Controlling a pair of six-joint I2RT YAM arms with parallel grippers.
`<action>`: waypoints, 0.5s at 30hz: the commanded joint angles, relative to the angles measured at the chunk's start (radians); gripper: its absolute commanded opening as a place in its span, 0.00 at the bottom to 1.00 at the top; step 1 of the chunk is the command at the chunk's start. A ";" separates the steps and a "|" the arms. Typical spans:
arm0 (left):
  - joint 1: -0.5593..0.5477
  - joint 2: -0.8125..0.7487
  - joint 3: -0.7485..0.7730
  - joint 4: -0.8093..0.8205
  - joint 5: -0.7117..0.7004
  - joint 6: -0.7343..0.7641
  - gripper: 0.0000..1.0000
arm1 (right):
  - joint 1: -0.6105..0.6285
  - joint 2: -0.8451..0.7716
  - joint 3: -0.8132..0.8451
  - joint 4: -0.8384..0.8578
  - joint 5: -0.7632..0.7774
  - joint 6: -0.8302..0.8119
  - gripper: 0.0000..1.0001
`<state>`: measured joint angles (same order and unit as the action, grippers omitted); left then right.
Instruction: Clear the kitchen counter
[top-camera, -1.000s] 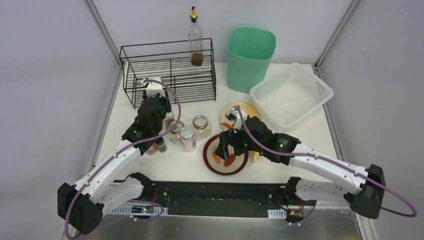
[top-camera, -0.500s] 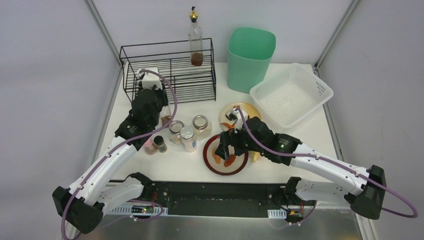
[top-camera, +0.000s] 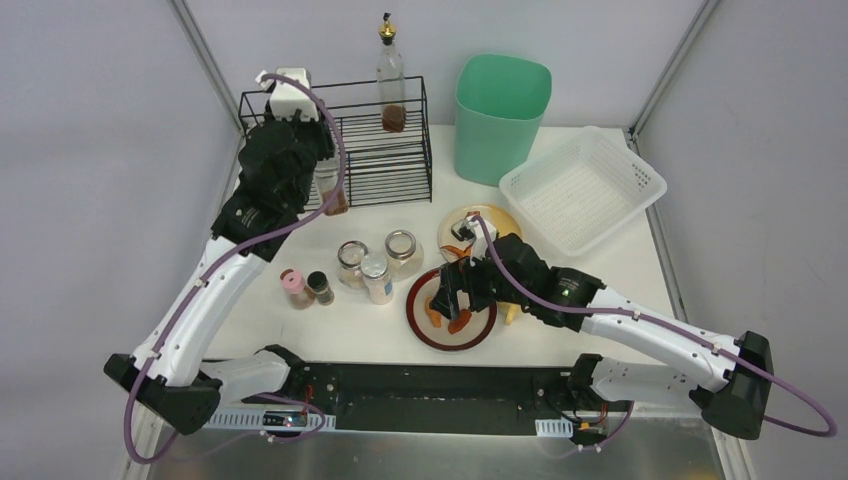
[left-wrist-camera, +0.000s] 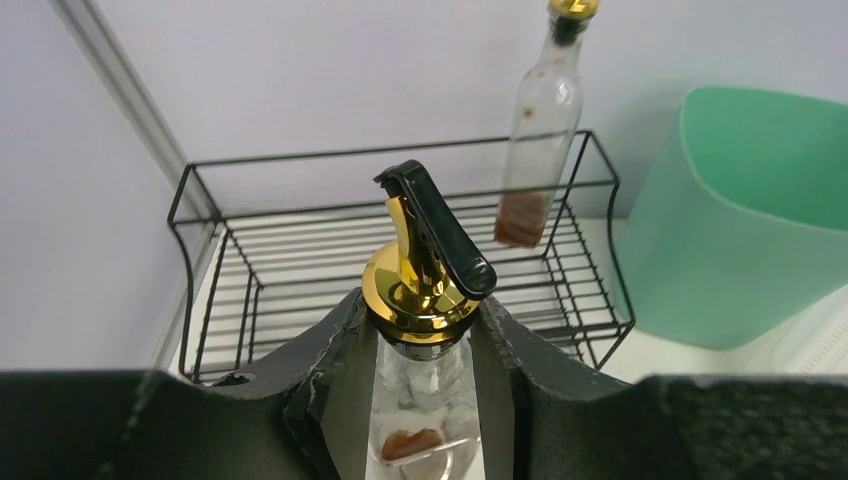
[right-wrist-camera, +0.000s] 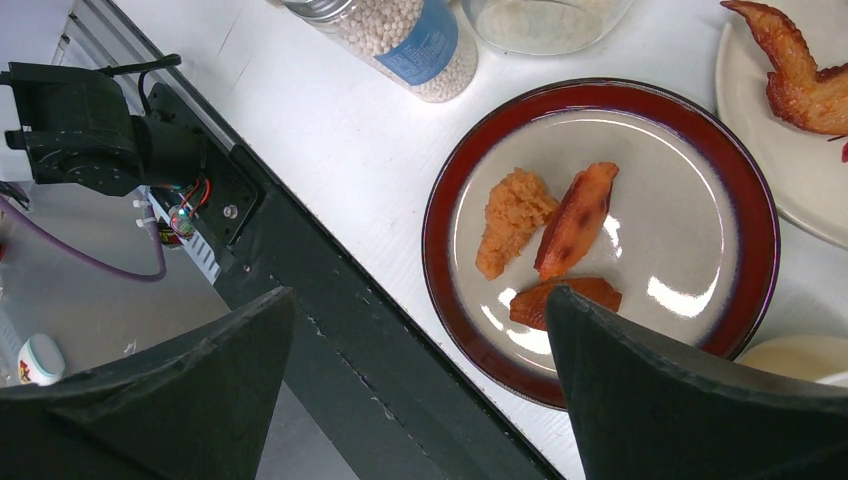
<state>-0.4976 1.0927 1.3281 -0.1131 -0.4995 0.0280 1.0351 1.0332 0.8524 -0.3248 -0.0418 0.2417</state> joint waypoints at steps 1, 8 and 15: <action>-0.006 0.088 0.187 0.074 0.059 0.057 0.00 | 0.005 -0.012 -0.011 0.041 0.000 -0.012 0.99; -0.004 0.263 0.400 0.103 -0.002 0.166 0.00 | 0.006 0.009 -0.015 0.052 -0.009 -0.010 0.99; 0.022 0.400 0.549 0.194 -0.002 0.210 0.00 | 0.006 0.019 -0.016 0.056 -0.002 -0.014 0.99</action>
<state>-0.4953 1.4639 1.7519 -0.0944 -0.4843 0.1841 1.0351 1.0504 0.8520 -0.3138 -0.0418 0.2417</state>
